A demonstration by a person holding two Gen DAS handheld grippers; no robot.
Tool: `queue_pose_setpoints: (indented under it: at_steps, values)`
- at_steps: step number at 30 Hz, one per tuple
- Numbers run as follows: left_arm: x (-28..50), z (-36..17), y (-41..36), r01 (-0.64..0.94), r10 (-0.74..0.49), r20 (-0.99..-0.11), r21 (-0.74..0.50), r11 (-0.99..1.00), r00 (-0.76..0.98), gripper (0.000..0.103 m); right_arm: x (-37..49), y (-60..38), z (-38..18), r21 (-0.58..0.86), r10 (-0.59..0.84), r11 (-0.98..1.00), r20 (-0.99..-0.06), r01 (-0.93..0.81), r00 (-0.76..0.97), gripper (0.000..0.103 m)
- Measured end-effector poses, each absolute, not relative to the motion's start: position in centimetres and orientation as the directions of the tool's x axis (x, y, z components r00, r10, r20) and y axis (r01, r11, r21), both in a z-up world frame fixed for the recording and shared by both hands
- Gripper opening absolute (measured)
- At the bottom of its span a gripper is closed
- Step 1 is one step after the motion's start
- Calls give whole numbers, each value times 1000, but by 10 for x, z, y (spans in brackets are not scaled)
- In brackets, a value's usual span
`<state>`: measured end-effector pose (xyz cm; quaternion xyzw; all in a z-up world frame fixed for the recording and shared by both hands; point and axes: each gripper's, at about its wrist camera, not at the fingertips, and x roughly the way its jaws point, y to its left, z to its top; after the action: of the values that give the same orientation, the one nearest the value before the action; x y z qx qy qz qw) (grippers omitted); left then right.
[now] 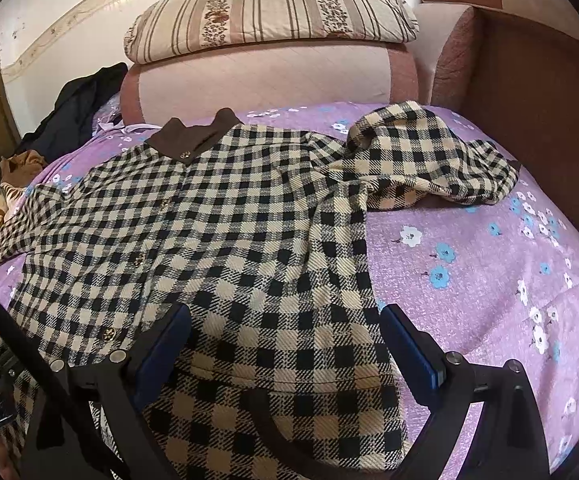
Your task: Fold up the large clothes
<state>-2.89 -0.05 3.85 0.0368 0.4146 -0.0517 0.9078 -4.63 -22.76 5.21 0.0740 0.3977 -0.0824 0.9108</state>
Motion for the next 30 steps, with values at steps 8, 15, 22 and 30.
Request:
queue_pose_setpoints:
  at_steps: [8,15,22,30]
  values:
    - [-28,38,-1,132,-77,-758,13,991,648,103,-44,-234,48,68,-110,968,-748,240,655,98]
    - [-31,38,-4,150,-89,-754,13,989,651,103,-45,-235,47,60,-115,969,-752,241,649,98]
    - [-33,38,-3,157,-98,-752,7,988,652,103,-46,-236,49,58,-123,967,-747,248,653,98]
    - [-33,30,-12,186,-125,-755,-4,983,643,103,-55,-249,65,64,-159,955,-713,288,683,98]
